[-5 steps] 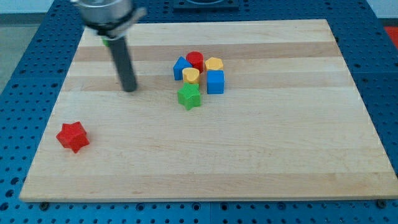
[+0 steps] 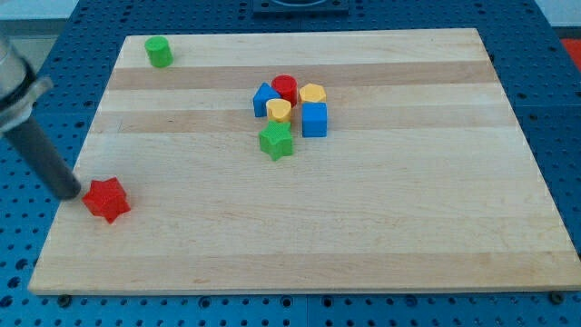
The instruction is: Move the red star to the left side of the green star
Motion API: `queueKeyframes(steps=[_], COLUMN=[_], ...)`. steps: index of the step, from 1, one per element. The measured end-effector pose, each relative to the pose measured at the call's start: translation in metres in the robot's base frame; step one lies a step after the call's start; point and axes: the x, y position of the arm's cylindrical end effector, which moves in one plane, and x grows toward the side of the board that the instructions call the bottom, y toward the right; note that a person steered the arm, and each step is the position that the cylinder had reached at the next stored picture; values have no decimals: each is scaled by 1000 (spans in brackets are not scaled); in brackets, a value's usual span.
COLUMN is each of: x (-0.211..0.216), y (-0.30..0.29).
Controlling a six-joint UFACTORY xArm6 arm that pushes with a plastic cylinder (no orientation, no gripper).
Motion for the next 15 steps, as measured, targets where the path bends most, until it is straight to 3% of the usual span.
queueKeyframes(steps=[1, 3, 4, 6, 8, 9, 10, 11, 13, 14, 15], x=[7, -3, 3, 12, -19, -21, 17, 7, -60, -60, -60], y=[-8, 42, -7, 99, 144, 137, 104, 175, 178, 165, 190])
